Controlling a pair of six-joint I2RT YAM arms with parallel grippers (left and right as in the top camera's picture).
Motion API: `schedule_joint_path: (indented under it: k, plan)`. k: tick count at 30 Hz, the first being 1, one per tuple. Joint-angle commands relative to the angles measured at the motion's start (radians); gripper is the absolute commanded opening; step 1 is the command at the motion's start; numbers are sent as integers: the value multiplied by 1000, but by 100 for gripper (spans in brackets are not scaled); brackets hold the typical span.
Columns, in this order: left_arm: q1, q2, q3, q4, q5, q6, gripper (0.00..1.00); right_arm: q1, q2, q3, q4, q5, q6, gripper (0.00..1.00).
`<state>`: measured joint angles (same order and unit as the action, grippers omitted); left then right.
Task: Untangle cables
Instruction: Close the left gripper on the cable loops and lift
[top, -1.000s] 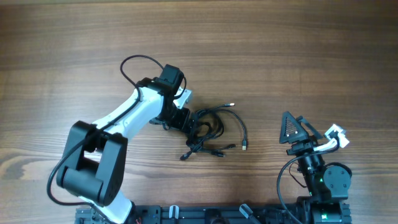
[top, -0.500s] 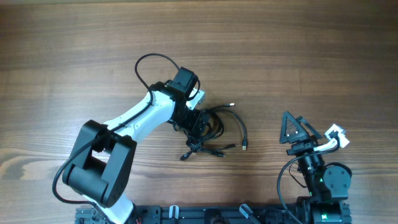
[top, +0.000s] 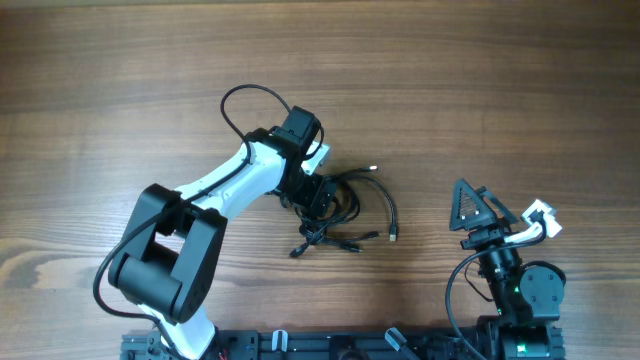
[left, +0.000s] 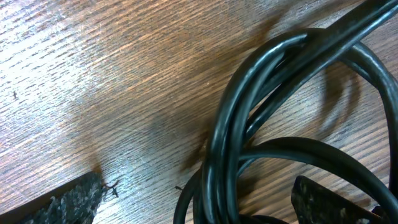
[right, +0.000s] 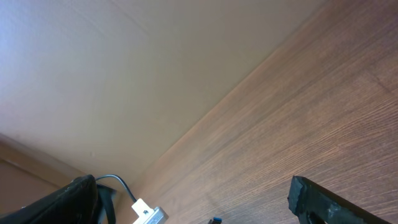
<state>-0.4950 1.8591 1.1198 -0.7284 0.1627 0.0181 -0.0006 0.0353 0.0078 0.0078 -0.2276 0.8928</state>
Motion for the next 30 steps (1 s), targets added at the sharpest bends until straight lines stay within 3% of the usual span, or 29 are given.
schedule_joint_path:
  k: [1, 10, 19, 20, 21, 23, 27, 30]
  plan:
    - [18, 47, -9, -28, -90, 3, 100, 4, 8, -2, 8, -9, -3, 100]
    - [70, 47, -9, -37, -156, -2, 100, 4, 143, -2, 9, -9, 0, 100]
    - [70, 47, -9, 70, -153, -2, 100, 4, 178, -2, 10, -6, 0, 100]
    - [70, 47, -9, 72, -153, -2, 95, 4, 178, -2, 10, -6, 0, 100]
    - [70, 47, -9, 71, -153, -2, 81, 4, 178, -2, 10, -6, 0, 100]
    - [70, 47, -9, 71, -153, -2, 44, 4, 178, -2, 10, -6, 0, 100]
    - [70, 47, -9, 71, -153, -3, 4, 4, 178, -2, 11, -9, 1, 100]
    - [70, 47, -9, 71, -153, -3, 4, 4, 178, -2, 15, -10, 1, 99]
